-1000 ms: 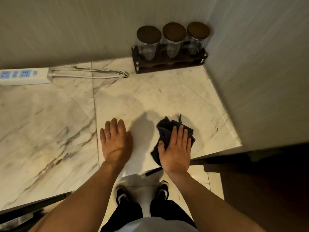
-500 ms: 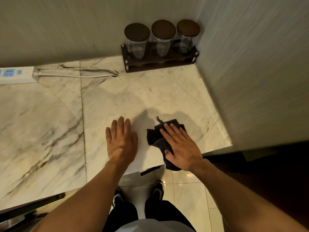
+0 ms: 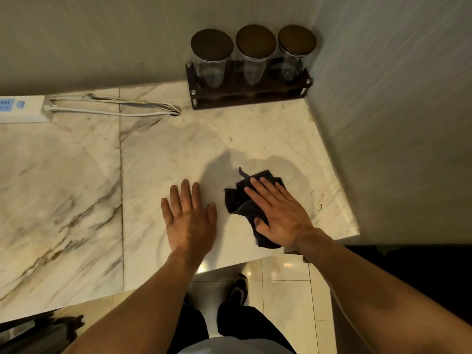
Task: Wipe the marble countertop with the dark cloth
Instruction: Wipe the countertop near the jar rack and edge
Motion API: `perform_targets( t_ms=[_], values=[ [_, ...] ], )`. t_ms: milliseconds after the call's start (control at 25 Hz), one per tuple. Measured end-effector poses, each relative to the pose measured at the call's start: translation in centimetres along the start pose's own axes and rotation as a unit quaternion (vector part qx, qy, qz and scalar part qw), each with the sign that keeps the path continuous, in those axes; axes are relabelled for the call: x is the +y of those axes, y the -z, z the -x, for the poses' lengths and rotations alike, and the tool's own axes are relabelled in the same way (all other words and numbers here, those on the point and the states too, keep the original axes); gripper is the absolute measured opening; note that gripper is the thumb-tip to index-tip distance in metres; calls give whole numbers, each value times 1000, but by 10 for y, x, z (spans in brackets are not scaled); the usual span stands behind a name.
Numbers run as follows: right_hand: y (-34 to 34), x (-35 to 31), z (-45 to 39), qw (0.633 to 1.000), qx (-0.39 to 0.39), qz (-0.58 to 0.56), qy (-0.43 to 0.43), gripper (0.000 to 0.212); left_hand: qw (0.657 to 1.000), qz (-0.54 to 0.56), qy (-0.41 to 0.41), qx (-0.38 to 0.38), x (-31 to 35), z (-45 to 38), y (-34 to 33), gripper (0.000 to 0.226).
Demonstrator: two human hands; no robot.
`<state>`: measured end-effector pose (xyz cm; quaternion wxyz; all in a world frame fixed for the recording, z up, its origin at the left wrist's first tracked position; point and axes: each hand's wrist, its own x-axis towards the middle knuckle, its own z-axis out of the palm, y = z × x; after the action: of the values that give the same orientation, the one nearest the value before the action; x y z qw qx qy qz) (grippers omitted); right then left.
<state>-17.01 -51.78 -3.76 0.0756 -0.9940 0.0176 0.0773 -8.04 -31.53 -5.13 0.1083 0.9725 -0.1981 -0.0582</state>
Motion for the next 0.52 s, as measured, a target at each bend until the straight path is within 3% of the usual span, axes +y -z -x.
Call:
perform_targets(
  t_ms=[520],
  values=[
    [16,31,-69,1000,3,3,4,71,1000,-20,11,-17,4,-2,4,63]
  ],
)
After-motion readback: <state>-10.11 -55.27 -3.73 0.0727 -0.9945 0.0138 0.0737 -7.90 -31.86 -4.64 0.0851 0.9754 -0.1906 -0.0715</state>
